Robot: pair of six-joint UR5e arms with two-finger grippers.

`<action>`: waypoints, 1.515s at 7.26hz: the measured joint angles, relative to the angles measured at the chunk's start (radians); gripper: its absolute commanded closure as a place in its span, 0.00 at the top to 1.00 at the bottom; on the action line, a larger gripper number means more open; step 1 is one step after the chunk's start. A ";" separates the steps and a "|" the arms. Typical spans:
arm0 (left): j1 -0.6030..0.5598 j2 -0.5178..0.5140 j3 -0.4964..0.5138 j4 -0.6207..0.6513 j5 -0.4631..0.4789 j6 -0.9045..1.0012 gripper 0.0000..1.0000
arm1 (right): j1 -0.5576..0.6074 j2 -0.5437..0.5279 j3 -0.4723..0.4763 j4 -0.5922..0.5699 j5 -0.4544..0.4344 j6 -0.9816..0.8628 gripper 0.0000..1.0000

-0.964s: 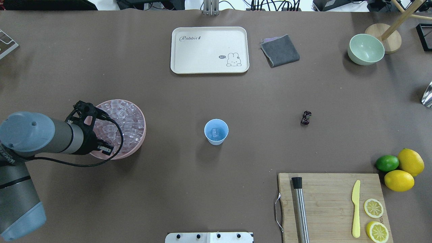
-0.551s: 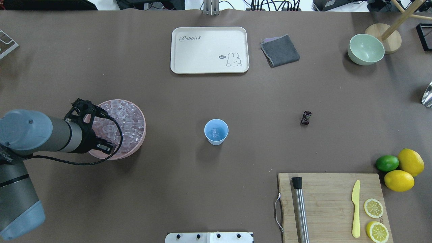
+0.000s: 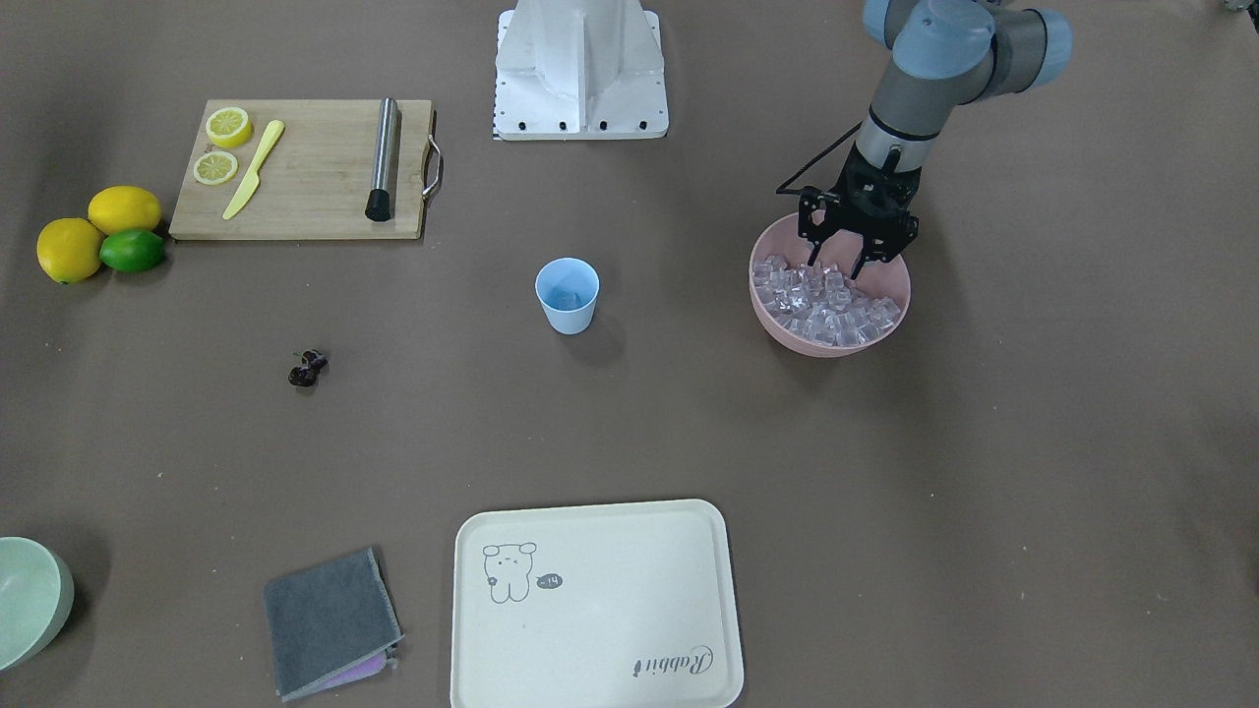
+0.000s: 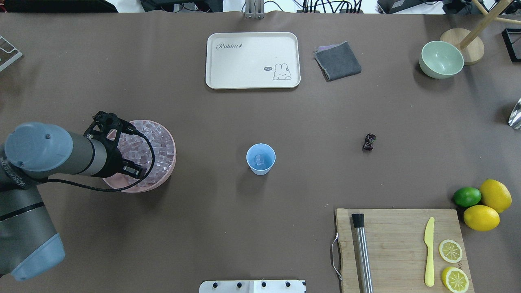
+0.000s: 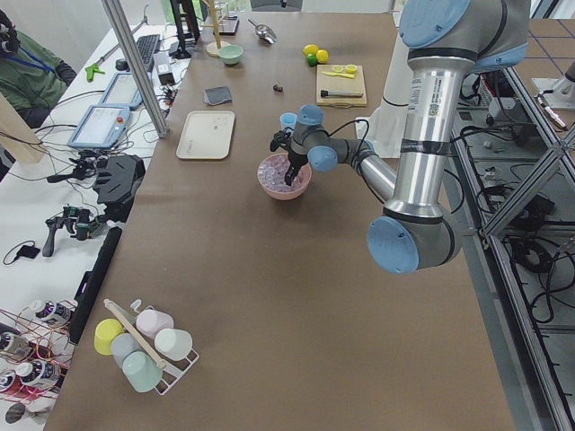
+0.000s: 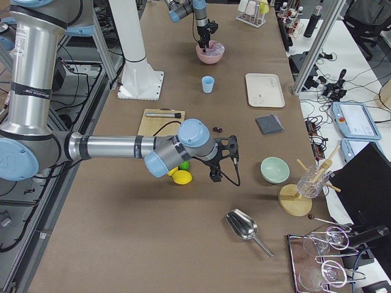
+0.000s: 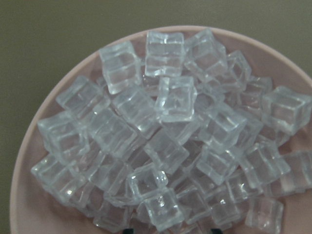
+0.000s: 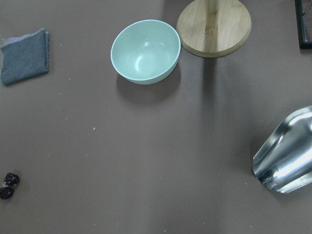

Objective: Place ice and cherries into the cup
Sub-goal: 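Close the left gripper on an ice cube and lift it from the bowl, then carry the ice cube with the left gripper over the blue cup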

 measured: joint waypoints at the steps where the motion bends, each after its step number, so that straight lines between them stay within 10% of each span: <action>1: -0.004 -0.017 0.009 0.019 0.001 0.000 0.60 | 0.000 0.000 0.000 0.000 0.000 0.000 1.00; 4: -0.008 -0.022 0.024 0.030 0.004 0.020 0.57 | 0.000 0.001 0.000 0.000 0.000 0.000 1.00; 7: -0.009 -0.021 0.022 0.031 0.003 0.043 0.00 | 0.000 0.002 0.000 0.000 0.000 0.000 1.00; 11: -0.033 -0.015 -0.011 0.031 -0.017 0.046 0.00 | 0.000 0.003 0.001 0.000 0.000 0.001 1.00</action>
